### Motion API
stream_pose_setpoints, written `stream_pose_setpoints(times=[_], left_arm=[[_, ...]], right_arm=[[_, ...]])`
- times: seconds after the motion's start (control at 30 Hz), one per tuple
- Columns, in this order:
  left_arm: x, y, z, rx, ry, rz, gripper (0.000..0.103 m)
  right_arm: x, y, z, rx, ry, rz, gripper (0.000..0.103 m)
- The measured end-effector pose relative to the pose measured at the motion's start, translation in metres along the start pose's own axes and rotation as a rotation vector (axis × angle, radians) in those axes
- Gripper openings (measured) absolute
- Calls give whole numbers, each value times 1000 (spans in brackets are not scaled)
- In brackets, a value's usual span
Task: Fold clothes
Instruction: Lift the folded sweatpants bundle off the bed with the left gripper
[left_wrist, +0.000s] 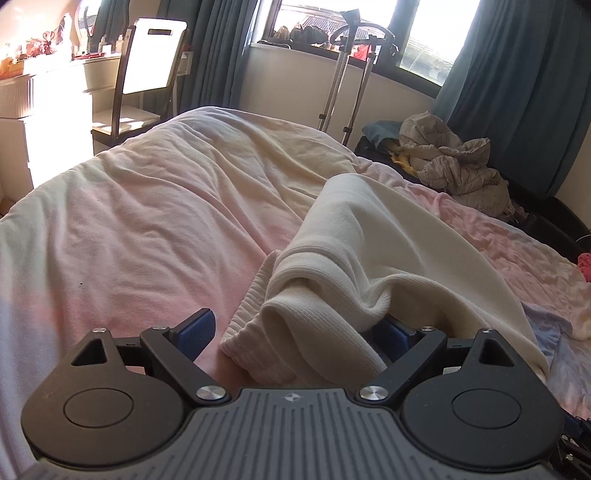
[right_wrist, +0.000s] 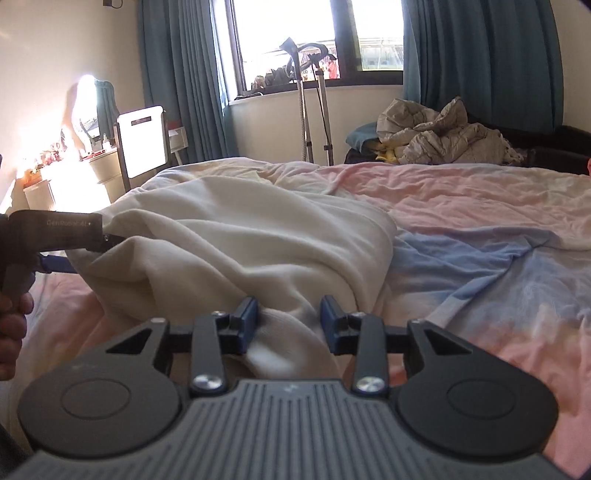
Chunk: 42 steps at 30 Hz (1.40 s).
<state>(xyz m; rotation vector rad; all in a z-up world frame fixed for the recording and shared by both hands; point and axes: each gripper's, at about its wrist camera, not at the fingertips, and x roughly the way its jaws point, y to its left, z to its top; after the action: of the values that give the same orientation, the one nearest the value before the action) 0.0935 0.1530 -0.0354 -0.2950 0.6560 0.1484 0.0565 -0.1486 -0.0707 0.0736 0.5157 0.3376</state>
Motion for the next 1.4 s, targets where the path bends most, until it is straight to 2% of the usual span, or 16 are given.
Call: stream_pose_setpoints(times=[0.13,0.3,0.5,0.57,0.67,0.73,0.93,1.1,1.23,1.4], left_arm=[[-14,7,-4,-91,-1,-43,93],[-30,21,-23,-335,37,-167,93],[-5,43,-54,-666,193,-293,92],[5,51,-60,-751,204,-324,92],[18,56,-63,-811,207,-324,92],[23,52,-62,-803,196,-321,92],[26,31,-52,-687,179,-301,91],[28,28,-50,-668,179,-298,91],[27,21,-45,-598,167,-268,91],[27,17,-42,-568,163,-253,91]], right_arm=[[1,3,-1,-1,-1,-8,43],[-1,-1,-5,32,-5,6,43],[-3,2,-6,26,-4,-1,44],[-3,2,-6,28,-2,0,44],[-2,1,-5,34,0,0,45],[-2,1,-5,32,0,-2,45],[-3,-2,-5,59,-2,8,45],[-4,-6,-5,87,-8,19,45],[-5,-8,-6,116,-12,30,45],[-6,-10,-6,132,-16,37,46]])
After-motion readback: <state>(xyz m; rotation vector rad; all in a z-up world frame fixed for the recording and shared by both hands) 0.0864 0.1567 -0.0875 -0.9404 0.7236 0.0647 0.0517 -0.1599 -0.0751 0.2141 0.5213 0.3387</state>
